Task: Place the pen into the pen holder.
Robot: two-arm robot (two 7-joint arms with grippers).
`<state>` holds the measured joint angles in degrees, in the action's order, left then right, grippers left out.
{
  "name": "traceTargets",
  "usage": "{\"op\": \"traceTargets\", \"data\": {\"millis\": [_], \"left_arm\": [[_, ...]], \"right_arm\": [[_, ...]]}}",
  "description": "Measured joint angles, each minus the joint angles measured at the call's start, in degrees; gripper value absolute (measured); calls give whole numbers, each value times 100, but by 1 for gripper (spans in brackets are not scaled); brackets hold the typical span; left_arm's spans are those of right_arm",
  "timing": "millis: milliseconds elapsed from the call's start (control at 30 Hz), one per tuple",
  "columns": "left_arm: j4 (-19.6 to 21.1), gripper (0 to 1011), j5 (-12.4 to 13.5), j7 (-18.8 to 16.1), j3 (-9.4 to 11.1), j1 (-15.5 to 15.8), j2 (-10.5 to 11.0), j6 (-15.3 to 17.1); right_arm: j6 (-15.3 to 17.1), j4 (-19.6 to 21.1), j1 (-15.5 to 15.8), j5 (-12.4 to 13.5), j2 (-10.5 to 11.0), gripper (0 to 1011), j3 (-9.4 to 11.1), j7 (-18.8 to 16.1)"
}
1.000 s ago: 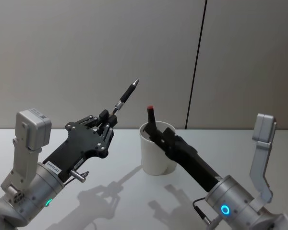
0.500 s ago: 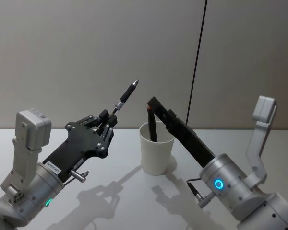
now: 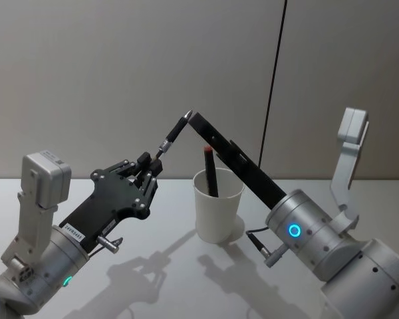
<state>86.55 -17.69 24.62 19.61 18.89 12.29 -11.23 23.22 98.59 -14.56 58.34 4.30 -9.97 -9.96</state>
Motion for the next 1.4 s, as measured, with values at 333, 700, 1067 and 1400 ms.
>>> {"op": "traceTargets", "data": {"millis": [333, 700, 1067, 1400], "left_arm": [[0, 180, 0, 0, 0, 0, 0, 0], [0, 180, 0, 0, 0, 0, 0, 0], [0, 180, 0, 0, 0, 0, 0, 0], [0, 180, 0, 0, 0, 0, 0, 0]], "right_arm": [[169, -95, -196, 145, -38, 1001, -60, 141], [245, -305, -381, 220, -117, 1001, -182, 273], [195, -535, -533, 216, -178, 1001, -324, 347], [59, -705, -621, 154, -209, 1001, -401, 412]]}}
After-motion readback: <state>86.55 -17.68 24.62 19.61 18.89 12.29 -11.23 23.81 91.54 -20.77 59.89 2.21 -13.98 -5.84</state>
